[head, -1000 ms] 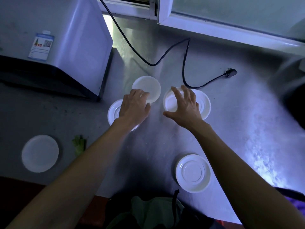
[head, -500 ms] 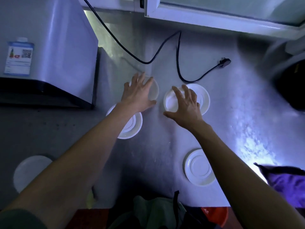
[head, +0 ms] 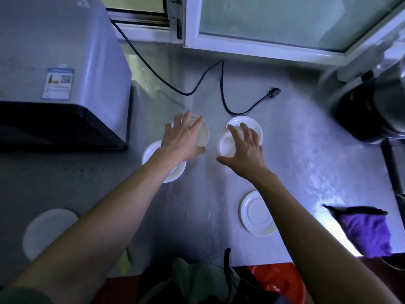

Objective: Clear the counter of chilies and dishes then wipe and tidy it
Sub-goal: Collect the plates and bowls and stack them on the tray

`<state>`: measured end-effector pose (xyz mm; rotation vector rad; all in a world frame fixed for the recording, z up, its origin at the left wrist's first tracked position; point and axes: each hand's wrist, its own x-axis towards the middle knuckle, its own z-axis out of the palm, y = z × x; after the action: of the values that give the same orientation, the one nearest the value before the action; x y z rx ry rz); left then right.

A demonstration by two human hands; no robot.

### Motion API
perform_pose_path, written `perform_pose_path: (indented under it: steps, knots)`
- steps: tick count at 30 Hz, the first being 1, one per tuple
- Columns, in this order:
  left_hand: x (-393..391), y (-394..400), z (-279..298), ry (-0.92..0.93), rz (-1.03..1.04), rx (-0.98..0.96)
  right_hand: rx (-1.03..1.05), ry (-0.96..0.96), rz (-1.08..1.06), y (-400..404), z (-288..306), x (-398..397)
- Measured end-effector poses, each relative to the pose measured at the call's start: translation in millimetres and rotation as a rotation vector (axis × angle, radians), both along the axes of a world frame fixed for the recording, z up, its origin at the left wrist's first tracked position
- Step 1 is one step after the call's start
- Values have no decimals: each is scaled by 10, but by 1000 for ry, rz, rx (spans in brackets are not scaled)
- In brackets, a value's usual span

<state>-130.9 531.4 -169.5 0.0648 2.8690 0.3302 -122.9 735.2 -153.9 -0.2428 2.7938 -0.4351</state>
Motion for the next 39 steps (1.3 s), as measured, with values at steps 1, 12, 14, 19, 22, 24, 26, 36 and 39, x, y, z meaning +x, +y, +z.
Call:
perform_pose_path:
  steps: [1, 12, 14, 19, 22, 24, 26, 36, 39]
  knots:
    - [87, 16, 24, 7, 3, -4, -6, 3, 4, 16, 20, 40]
    - [1167, 247, 121, 2, 61, -87, -69, 49, 98, 321, 47, 850]
    - [1383, 298, 157, 12, 62, -99, -75, 54, 111, 389, 36, 1033]
    - [1974, 351, 263, 16, 122, -120, -101, 60, 166, 461, -10, 1501]
    - [2323, 302, 300, -18, 166, -121, -98, 35, 226, 370, -36, 1752]
    - [2527, 224, 319, -29, 201, -118, -100, 20, 270, 255, -36, 1880]
    - [2709, 109, 341, -27, 238, -126, -105, 22, 312, 113, -28, 1977]
    - [3650, -817, 268, -33, 488, -1, -82, 57, 503, -995, -80, 2401]
    - [4005, -1204, 198, -68, 533, 32, -71, 44, 564, -1438, -103, 2724]
